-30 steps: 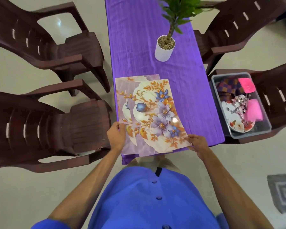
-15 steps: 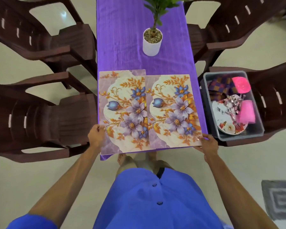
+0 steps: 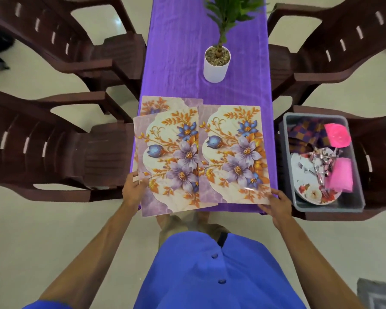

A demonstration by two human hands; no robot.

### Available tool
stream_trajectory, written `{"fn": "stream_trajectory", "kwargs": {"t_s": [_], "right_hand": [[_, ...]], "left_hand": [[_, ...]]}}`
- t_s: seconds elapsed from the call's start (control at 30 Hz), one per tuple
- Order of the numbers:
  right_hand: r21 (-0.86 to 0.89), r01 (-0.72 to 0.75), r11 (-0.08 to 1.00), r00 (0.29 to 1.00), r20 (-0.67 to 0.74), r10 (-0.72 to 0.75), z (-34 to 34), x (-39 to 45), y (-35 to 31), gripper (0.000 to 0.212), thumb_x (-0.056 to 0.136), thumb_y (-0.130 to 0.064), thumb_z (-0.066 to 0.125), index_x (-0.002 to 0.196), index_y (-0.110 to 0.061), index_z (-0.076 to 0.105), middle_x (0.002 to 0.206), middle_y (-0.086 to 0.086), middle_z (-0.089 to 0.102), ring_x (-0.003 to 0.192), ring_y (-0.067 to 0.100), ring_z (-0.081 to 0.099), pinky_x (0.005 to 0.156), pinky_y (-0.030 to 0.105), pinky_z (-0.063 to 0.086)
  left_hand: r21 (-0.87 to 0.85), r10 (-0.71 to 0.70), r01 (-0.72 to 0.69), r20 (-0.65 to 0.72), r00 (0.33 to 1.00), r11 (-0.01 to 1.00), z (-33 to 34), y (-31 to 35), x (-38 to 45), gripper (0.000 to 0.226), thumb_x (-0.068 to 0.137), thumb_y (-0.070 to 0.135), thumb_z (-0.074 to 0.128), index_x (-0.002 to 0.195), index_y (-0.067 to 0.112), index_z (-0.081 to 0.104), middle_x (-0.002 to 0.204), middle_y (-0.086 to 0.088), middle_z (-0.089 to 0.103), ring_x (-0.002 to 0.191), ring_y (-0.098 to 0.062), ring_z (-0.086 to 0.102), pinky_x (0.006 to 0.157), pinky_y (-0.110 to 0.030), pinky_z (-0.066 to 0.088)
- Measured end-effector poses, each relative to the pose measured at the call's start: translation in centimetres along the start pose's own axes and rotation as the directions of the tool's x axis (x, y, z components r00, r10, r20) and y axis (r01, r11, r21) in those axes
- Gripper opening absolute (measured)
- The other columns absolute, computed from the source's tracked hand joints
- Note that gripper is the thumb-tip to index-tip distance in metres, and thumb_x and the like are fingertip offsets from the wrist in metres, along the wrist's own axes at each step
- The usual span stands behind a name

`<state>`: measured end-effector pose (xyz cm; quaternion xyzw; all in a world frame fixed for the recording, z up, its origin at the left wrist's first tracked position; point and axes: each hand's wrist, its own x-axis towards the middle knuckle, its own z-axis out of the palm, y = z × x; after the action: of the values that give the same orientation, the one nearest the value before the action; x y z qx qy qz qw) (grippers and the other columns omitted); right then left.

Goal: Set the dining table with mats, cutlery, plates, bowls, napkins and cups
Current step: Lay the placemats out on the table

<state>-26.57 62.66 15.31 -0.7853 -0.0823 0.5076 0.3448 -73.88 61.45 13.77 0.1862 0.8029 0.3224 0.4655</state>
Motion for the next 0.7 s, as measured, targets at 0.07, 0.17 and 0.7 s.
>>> {"fn": "stream_trajectory", "kwargs": {"t_s": [0.07,0.17,0.7], "right_hand": [[0.024,0.019,1.0,0.999,0.03,-0.02,0.0,-0.2,-0.2,0.021,0.1,-0.004,0.064,0.121,-0.008,0.064,0.127,0.024,0.064,0.104,0.037,0.068,0.054,0.028,0.063],[0.048,0.05,0.998,0.995,0.083,-0.054,0.4,-0.8,-1.0,0.02,0.101,-0.006,0.064,0.121,-0.01,0.062,0.125,0.022,0.065,0.107,0.037,0.067,0.058,0.027,0.063],[0.155,0.04,0.987,0.996,0.071,-0.052,7.6,-3.1,-1.9,0.028,0.1,-0.006,0.064,0.128,-0.005,0.06,0.128,0.028,0.063,0.106,0.04,0.066,0.055,0.027,0.062]], "left_hand": [[-0.086,0.056,-0.061,-0.068,0.996,0.994,0.2,1.1,-1.0,0.03,0.093,0.012,0.074,0.117,0.026,0.063,0.112,-0.013,0.075,0.1,-0.027,0.074,0.092,-0.049,0.061],[-0.163,0.172,-0.187,-0.107,0.979,0.969,-0.5,2.9,-1.5,0.025,0.097,0.004,0.069,0.117,0.019,0.063,0.111,-0.016,0.074,0.097,-0.029,0.072,0.091,-0.046,0.06],[-0.113,0.356,-0.397,-0.272,0.894,0.911,-1.5,22.5,13.5,0.029,0.095,0.011,0.062,0.123,0.01,0.061,0.121,-0.013,0.071,0.109,-0.027,0.069,0.095,-0.042,0.059]]}}
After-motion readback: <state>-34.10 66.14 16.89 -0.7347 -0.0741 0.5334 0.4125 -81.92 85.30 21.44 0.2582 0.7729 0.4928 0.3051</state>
